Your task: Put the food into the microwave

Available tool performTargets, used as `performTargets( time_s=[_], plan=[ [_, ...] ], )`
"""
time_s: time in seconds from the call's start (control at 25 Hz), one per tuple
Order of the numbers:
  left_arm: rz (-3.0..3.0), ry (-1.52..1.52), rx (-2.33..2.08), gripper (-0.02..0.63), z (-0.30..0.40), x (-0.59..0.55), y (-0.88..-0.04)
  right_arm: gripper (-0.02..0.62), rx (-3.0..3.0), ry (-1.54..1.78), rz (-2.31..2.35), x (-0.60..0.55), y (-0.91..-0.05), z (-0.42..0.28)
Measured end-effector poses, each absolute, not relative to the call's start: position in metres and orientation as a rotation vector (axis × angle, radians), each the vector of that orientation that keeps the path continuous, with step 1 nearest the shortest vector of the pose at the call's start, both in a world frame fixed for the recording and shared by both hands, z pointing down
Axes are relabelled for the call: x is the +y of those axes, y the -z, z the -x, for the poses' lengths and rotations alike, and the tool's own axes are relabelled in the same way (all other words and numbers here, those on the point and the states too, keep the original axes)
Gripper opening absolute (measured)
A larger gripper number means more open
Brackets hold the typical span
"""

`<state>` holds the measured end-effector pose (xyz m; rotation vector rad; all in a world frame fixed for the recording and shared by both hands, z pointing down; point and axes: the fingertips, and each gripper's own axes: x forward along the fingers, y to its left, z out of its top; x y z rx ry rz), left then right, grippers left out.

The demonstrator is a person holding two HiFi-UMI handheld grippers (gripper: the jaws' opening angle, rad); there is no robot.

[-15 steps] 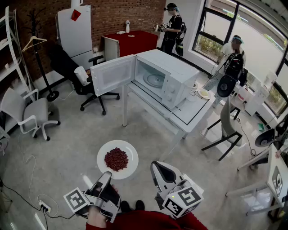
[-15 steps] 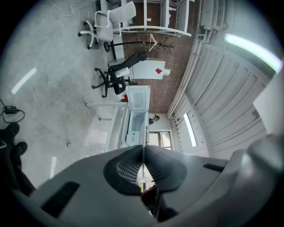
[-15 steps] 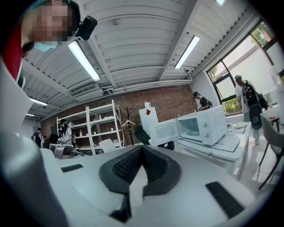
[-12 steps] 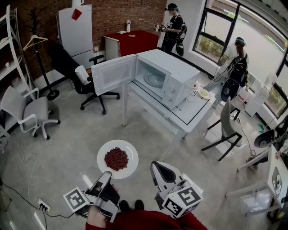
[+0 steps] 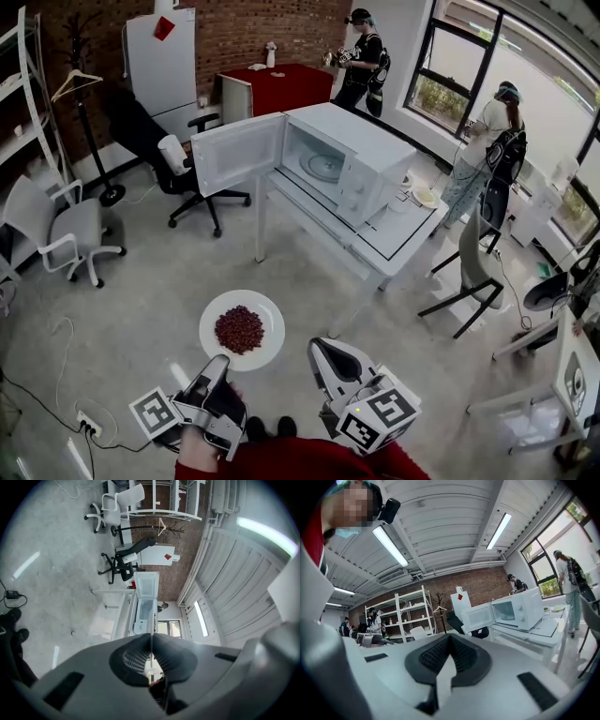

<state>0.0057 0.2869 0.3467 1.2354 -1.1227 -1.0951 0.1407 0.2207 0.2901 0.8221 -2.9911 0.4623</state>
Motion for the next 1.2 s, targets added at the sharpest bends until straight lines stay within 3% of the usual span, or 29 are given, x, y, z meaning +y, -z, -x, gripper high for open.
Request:
performTargets(
  time_s=[0.76,1.2],
  plan=[
    [-1.333,1.081,-1.191,0.025,-0.023,0.229,-0.325,0.014,-2.973,-0.375,-0.924,0.173,-0.284,-0.191],
    [-1.358,1.070,-1.201,0.025,-0.016,0.197,-0.308,0.014,-2.987,-0.379,-0.940,0.147,-0.276,-0.184]
  ],
)
